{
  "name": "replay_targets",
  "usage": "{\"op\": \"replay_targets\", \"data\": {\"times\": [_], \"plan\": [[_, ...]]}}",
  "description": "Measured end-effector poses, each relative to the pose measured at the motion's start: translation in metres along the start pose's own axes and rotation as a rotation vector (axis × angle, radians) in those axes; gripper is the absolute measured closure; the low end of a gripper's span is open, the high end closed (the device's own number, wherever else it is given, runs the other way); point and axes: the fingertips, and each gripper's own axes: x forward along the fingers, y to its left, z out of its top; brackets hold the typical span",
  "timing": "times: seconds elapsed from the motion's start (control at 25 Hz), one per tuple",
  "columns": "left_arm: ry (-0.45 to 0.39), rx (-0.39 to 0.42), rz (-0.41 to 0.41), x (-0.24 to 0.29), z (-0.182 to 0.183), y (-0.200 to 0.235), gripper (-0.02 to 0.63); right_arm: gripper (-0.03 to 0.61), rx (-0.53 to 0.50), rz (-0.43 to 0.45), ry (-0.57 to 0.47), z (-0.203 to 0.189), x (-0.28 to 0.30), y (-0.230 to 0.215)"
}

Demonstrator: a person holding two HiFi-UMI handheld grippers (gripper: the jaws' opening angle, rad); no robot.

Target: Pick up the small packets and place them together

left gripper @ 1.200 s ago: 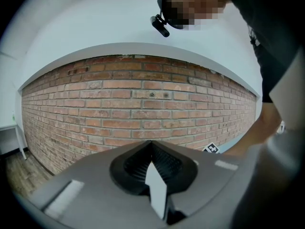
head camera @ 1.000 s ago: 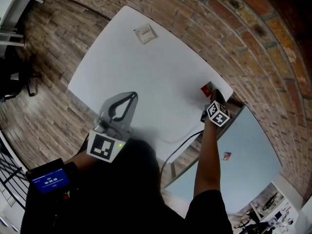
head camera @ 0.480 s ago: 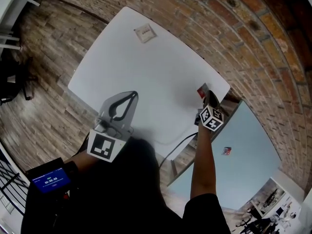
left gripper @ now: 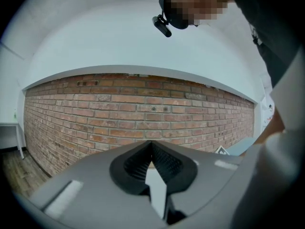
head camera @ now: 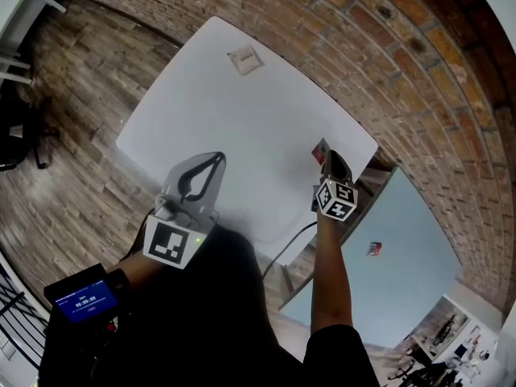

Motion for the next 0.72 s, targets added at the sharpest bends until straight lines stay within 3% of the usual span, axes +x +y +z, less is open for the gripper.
{"op": "replay_targets", "data": {"times": [0.24,0.72], "plan": [[-0.050,-0.017,-0.003,-0.008,0.006,0.017,0.614,0.574,0.017,0.050,-0.039,0.022,-0.008,0.056],[-0.043,-0.025,-0.071,-0.017,0.012,0.073,0.614,0.575,0.124,0.063,-0.024,0.025,0.012,0.127]]}}
